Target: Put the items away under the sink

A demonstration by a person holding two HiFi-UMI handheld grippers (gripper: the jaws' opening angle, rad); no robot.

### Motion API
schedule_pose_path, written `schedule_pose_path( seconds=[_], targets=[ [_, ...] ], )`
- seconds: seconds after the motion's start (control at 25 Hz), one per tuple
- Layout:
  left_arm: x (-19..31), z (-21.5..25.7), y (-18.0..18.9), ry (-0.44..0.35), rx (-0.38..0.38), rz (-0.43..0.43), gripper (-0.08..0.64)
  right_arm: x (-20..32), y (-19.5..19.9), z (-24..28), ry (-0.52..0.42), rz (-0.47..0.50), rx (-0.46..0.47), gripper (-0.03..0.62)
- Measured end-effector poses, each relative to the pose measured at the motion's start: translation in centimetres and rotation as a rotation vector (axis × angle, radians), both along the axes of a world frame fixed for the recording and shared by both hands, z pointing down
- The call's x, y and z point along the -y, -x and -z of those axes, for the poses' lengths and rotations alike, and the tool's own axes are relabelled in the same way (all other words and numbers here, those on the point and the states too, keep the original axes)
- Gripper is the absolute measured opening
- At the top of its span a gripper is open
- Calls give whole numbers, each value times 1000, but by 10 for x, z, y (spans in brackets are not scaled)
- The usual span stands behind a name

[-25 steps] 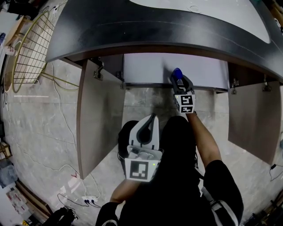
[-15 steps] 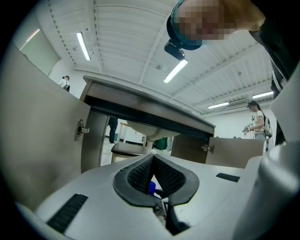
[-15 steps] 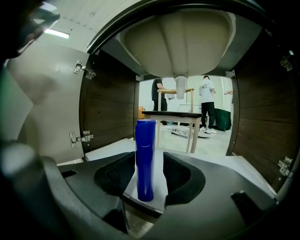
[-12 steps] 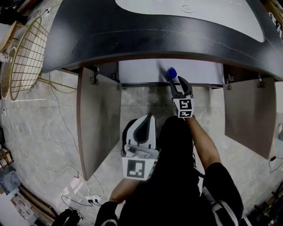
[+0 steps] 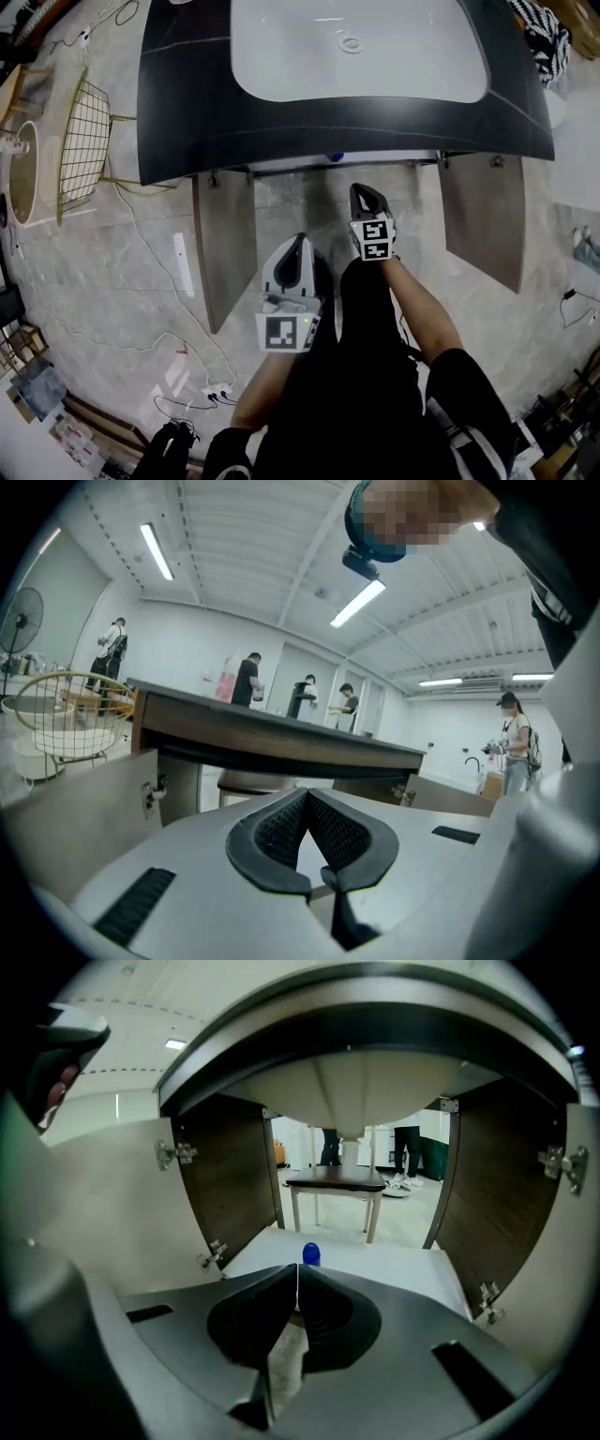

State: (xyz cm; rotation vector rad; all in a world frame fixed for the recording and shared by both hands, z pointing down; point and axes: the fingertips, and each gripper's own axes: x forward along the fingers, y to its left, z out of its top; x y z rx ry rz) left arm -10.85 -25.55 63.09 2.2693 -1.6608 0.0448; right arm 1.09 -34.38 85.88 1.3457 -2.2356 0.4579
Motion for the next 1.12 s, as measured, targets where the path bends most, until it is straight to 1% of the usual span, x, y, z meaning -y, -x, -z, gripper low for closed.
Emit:
schedule_pose_path(
  seconds=[0.2,0.28,0.4,0.6,0.76,0.92,1.12],
  targets=[
    [-17,104,-17,1,-24,-14,14,-41,-11,98,83,-5,3,12],
    [-27,143,-23,-5,-11,-33,14,-55,-15,140,105,-8,6,12],
    [-42,197,-33,-25,25,-63,14,-71,-22,206,107,-15,28,11],
    [-85,281,-54,-33,24,-53,14,-117,-42,319,101,-9,67,11],
    [-115,331,-71,-35,28,-15,14,-148,-59,395,85,8,110,11],
    [-150,374,-84,-47,36,1,14,-187,-72,466,56,19,167,11],
    [-183,399,-87,-47,7,8,14,-232,-85,535,-7,26,212,11]
  ],
)
